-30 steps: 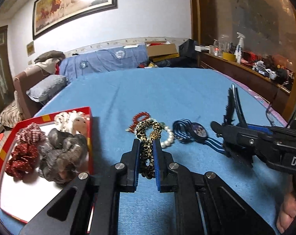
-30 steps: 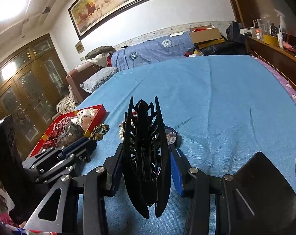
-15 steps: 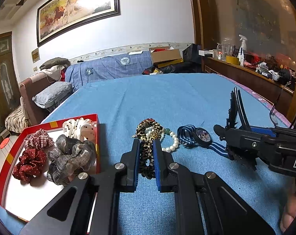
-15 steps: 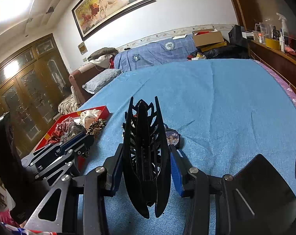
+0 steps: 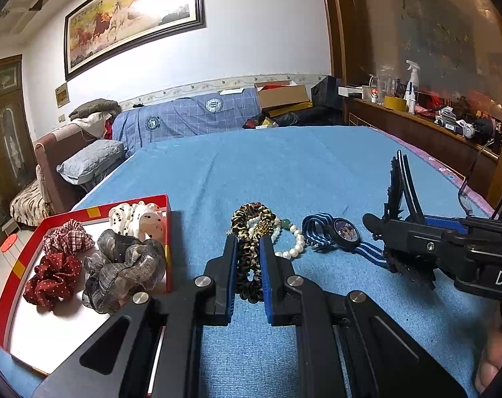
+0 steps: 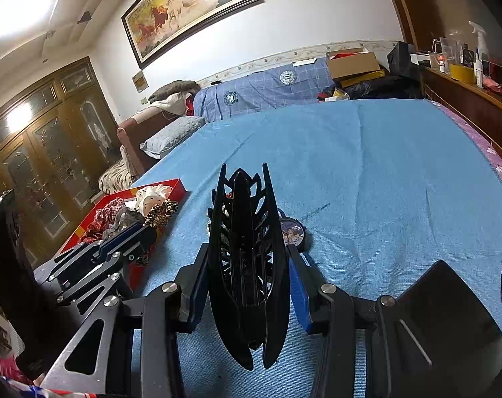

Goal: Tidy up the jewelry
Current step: 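Carry the claw clip and leopard bracelet toward the red box with both grippers, then lower both held items into the red box and open both grippers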

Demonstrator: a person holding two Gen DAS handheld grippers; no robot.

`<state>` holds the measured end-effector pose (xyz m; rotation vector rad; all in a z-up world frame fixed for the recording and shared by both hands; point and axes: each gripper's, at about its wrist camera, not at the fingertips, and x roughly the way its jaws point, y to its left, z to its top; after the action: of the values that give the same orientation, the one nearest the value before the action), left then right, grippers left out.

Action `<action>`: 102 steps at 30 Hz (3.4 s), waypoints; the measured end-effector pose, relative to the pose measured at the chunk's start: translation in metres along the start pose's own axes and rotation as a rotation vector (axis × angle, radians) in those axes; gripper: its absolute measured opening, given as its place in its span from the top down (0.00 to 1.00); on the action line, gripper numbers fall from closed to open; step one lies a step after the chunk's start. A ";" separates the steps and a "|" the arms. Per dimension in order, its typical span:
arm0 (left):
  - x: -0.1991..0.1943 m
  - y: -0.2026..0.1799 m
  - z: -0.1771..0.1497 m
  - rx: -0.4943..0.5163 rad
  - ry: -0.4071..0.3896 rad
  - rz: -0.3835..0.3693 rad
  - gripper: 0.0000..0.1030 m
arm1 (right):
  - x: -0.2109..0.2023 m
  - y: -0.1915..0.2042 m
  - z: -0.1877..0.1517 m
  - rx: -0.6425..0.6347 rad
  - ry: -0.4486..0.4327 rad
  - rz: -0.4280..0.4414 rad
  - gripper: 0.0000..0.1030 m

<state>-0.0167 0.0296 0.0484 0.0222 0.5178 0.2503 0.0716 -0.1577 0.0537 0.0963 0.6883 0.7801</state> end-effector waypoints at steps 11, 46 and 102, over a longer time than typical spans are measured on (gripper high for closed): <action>-0.005 0.000 0.002 -0.002 -0.010 0.008 0.88 | 0.000 -0.001 0.001 -0.001 -0.003 0.004 0.54; -0.033 0.021 0.004 -0.027 -0.017 0.008 0.86 | -0.011 -0.002 -0.005 0.079 -0.023 -0.001 0.55; -0.013 0.251 -0.055 -0.533 0.231 0.142 0.86 | 0.167 0.209 -0.009 -0.109 0.282 0.205 0.54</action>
<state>-0.1125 0.2672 0.0279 -0.4949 0.6668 0.5274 0.0221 0.1034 0.0251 -0.0442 0.9108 1.0388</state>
